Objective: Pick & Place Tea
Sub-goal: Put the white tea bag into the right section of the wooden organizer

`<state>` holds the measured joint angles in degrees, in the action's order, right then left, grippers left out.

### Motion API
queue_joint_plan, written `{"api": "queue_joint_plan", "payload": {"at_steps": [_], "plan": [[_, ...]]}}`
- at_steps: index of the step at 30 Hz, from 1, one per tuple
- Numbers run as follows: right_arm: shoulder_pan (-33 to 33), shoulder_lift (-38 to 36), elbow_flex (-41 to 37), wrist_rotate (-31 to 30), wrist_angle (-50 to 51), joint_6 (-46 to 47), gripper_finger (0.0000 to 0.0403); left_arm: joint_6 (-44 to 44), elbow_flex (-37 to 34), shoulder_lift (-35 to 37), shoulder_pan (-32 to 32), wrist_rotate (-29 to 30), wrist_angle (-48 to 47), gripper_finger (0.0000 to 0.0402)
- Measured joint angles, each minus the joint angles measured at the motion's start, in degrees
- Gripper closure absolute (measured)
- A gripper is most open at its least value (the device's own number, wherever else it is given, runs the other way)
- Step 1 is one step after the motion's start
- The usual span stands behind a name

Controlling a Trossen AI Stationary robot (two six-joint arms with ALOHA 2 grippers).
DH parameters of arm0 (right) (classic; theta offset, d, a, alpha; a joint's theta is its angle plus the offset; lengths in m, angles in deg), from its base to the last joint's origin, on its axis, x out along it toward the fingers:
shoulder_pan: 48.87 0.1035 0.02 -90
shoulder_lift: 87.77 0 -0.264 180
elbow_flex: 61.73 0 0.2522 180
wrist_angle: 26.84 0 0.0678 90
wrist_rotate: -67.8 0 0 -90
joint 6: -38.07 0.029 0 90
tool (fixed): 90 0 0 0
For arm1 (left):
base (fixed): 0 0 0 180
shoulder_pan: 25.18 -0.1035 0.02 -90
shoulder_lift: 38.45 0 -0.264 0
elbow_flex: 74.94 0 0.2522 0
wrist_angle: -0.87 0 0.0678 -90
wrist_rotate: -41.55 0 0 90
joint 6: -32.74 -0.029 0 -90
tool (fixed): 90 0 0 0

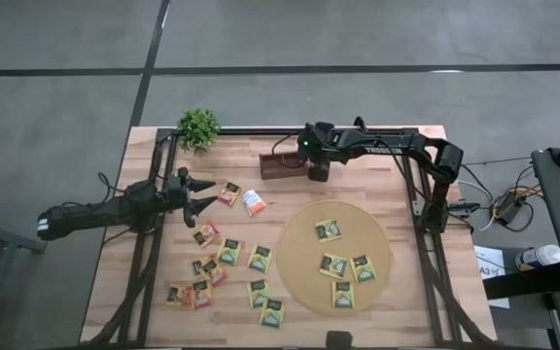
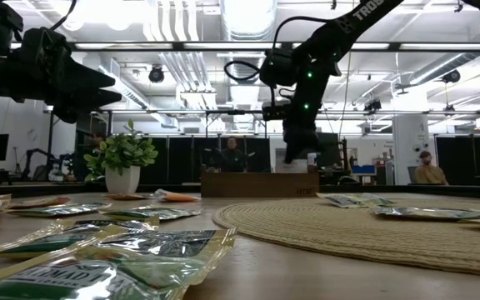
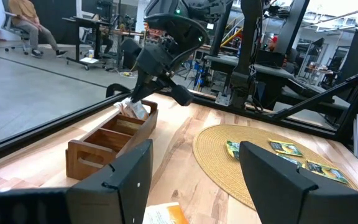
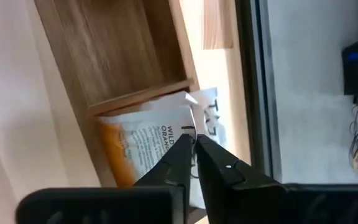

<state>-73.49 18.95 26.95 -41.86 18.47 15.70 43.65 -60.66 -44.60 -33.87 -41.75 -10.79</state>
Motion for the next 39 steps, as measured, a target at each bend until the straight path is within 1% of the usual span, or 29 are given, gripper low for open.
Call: {"api": "queue_joint_plan", "payload": {"at_steps": [4, 9, 15, 19, 24, 29, 36, 39], "plan": [[-0.1, 0.0, 0.0, 0.1, 0.1, 3.1, 0.0341, 0.0, 0.0, 0.0, 0.0, 0.0, 0.0, 0.0168], [-0.3, -0.1, 0.2, 0.2, 0.0, 6.2, 0.0285, 0.0, 0.0, 0.0, 0.0, 0.0, 0.0, 0.0168], [-0.3, -0.4, 0.5, 0.0, 1.8, 4.0, 0.0215, 0.0, 0.0, 0.0, 0.0, 0.0, 0.0, 0.0168], [-0.3, -1.3, 0.6, 0.2, 2.8, 3.5, 0.0183, 0.0, 0.0, 0.0, 0.0, 0.0, 0.0, 0.0168], [-0.3, -1.2, 0.6, 0.2, 2.2, 0.7, 0.0163, 0.0, 0.0, 0.0, 0.0, 0.0, 0.0, 0.0168], [-0.3, 0.8, -0.1, 0.6, 0.9, -2.7, 0.0154, 0.0, 0.0, 0.0, 0.0, 0.0, 0.0, 0.0168], [-0.7, 3.3, -0.1, -0.5, 0.6, -2.0, 0.0155, 0.0, 0.0, 0.0, 0.0, 0.0, 0.0, 0.0168], [-0.6, 3.9, 0.0, -3.2, 0.4, -1.8, 0.0161, 0.0, 0.0, 0.0, 0.0, 0.0, 0.0, 0.0168]]}}
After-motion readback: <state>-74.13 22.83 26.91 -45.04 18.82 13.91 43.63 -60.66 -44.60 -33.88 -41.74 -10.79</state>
